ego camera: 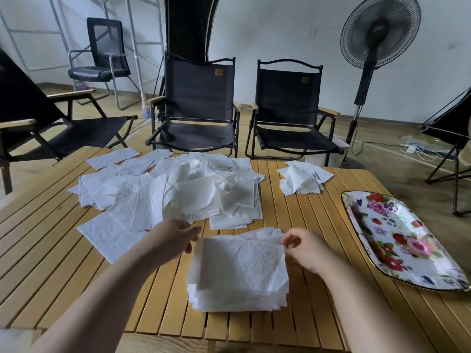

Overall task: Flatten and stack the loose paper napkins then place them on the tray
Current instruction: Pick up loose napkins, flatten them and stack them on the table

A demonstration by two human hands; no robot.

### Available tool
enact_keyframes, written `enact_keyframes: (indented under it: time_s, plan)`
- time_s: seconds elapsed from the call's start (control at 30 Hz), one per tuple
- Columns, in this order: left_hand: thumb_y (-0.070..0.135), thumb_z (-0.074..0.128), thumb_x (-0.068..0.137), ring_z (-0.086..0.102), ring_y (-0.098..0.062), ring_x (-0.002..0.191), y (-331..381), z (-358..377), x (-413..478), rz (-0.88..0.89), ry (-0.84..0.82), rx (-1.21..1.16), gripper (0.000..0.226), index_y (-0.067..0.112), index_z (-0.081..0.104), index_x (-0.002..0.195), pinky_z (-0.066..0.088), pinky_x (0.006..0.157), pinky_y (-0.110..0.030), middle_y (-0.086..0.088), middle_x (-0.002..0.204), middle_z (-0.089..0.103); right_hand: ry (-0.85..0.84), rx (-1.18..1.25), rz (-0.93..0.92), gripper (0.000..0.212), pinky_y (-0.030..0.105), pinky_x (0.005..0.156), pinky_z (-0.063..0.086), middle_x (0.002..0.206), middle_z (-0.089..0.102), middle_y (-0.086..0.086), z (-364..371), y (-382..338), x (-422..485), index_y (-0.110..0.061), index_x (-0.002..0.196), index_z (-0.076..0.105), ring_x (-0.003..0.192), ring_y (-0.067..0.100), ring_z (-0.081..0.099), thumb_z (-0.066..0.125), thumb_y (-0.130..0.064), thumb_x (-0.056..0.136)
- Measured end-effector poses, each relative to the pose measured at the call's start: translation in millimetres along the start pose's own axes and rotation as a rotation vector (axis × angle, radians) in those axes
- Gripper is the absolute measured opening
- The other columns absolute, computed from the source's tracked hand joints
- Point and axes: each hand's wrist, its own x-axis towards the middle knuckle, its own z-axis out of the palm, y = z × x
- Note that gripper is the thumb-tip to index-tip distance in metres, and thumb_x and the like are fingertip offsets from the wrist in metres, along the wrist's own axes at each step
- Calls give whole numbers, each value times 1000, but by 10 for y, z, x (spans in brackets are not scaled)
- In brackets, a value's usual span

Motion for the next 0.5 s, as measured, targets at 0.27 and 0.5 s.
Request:
enact_keyframes:
  time_s: [0.27, 0.5]
  plan:
    - [35, 56, 97, 56, -17, 64, -19, 4, 48, 85, 98, -23, 27, 16, 70, 85, 43, 63, -28, -8, 81, 72, 221, 27, -142, 12, 21, 61, 42, 94, 62, -7, 31, -72, 160, -25, 80, 63, 83, 9, 58, 67, -20, 91]
    - [56, 67, 81, 57, 4, 111, 168, 1, -73, 366, 70, -184, 47, 37, 61, 123, 48, 85, -21, 21, 117, 63, 357, 321, -446, 7, 11, 59, 48, 86, 68, -12, -339, -571, -425, -24, 90, 70, 81, 3, 61, 71, -18, 89]
